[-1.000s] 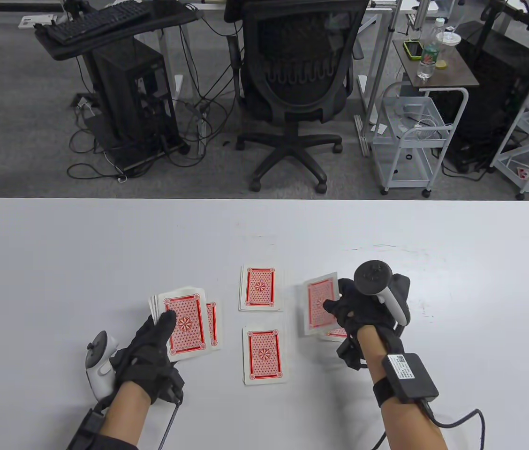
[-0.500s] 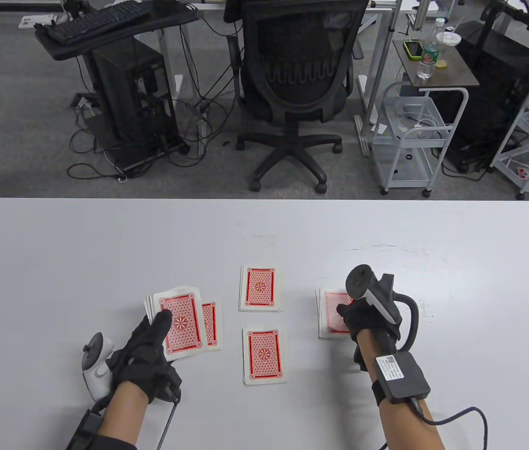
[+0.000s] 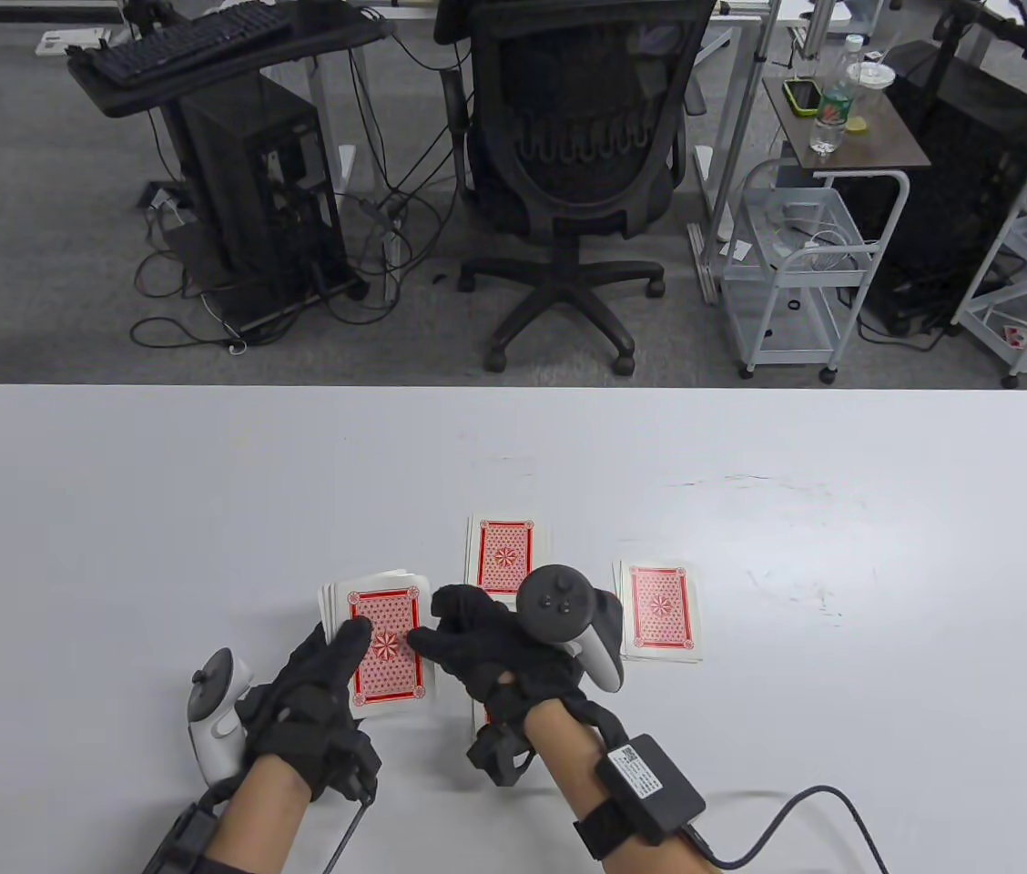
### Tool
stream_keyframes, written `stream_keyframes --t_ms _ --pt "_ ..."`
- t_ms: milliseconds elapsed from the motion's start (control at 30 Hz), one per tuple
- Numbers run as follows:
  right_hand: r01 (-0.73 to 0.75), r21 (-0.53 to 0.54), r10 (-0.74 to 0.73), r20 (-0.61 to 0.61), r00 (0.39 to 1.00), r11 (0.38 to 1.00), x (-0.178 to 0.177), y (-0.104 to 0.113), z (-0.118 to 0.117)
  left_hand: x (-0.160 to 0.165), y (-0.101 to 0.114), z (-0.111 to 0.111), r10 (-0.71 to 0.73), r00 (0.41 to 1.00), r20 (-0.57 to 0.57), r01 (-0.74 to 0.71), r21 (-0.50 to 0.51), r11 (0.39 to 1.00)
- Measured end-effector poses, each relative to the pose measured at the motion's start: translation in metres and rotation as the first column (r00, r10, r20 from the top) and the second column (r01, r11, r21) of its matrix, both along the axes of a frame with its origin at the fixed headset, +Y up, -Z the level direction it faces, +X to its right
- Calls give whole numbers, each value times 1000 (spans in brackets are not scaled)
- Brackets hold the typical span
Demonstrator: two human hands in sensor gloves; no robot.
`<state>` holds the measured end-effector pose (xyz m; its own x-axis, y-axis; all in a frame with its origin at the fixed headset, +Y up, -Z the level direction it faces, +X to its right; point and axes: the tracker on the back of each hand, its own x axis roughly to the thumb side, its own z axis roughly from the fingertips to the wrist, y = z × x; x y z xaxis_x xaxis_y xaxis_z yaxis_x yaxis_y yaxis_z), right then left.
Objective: Four-player card dealing with fan arrangement
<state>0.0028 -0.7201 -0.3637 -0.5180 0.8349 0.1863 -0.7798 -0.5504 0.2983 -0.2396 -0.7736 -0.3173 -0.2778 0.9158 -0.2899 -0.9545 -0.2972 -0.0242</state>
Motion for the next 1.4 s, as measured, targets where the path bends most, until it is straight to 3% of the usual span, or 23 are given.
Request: stream_keyframes --t_ms 100,333,533,667,800,967,1067,1133,1267,1333,1400 --pt "-25 45 20 106 994 999 -1 -2 1 1 2 2 -37 999 -13 37 -4 999" --pt "161 -75 -155 81 985 984 19 -7 -4 0 2 -2 13 999 50 -14 7 1000" --pt "147 -82 -143 50 988 986 29 -4 -3 -2 0 -2 -17 999 41 17 -1 1000" --pt "66 -112 -61 46 997 992 46 -8 -6 -21 -4 -3 -22 999 -27 21 -37 999" --pt "-170 -123 178 51 983 978 60 -15 -11 -37 -7 -6 -40 996 -85 36 -47 998" --pt "-524 -159 539 70 839 837 58 -30 -13 -41 -9 -7 -51 994 -97 46 -55 997" --pt "-730 -147 744 94 662 668 50 -37 -13 -42 -10 -8 -59 994 -97 54 -53 997" --pt "-792 -157 806 70 587 591 46 -43 -11 -42 -11 -8 -61 994 -94 57 -53 997" --pt "-770 -115 778 103 620 628 45 -32 -10 -41 -11 -8 -59 994 -93 55 -54 997" --pt "-705 -84 710 127 693 704 47 -20 -9 -39 -10 -8 -47 995 -88 43 -48 998" --pt "-556 -70 560 114 821 829 47 -8 -8 -33 -9 -8 -40 997 -73 37 -39 999"
